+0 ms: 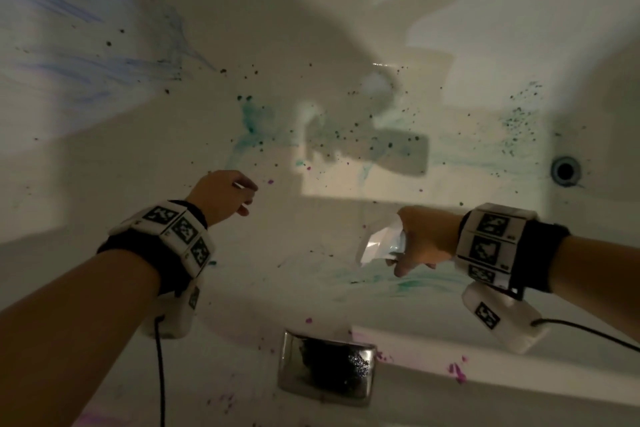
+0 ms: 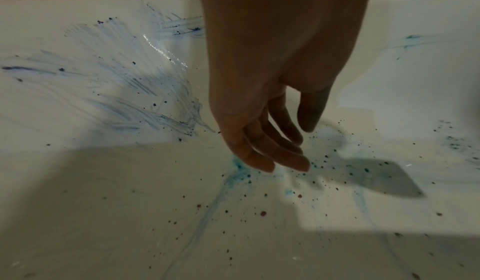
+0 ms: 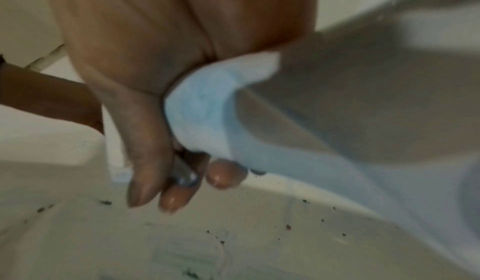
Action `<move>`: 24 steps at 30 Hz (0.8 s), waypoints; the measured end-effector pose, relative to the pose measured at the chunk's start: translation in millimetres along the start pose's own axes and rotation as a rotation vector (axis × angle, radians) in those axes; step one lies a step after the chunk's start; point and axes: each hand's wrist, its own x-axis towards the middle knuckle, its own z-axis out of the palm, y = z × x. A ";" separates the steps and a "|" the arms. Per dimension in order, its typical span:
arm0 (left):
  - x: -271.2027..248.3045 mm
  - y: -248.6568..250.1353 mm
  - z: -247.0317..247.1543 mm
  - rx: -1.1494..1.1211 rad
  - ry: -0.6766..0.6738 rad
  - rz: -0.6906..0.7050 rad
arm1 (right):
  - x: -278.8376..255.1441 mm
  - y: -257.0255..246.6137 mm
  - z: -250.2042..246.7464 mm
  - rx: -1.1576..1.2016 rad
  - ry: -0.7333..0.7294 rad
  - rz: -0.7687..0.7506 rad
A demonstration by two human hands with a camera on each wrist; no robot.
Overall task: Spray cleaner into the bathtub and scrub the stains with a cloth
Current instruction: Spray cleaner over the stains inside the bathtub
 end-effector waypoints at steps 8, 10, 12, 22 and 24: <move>-2.0 1.6 0.8 0.023 0.007 -0.015 | -14.4 24.2 1.5 -0.105 0.016 0.162; -2.1 3.5 2.4 0.028 0.005 -0.013 | -20.0 30.5 0.7 -0.171 0.048 0.186; -1.4 6.4 3.9 0.030 0.010 -0.012 | -25.9 39.9 0.5 -0.189 -0.002 0.202; -1.2 26.1 23.1 0.050 -0.004 0.020 | -54.5 93.5 -1.7 -0.188 0.003 0.320; -1.6 29.5 25.9 0.056 -0.013 0.023 | -59.6 107.4 -1.2 -0.187 0.026 0.376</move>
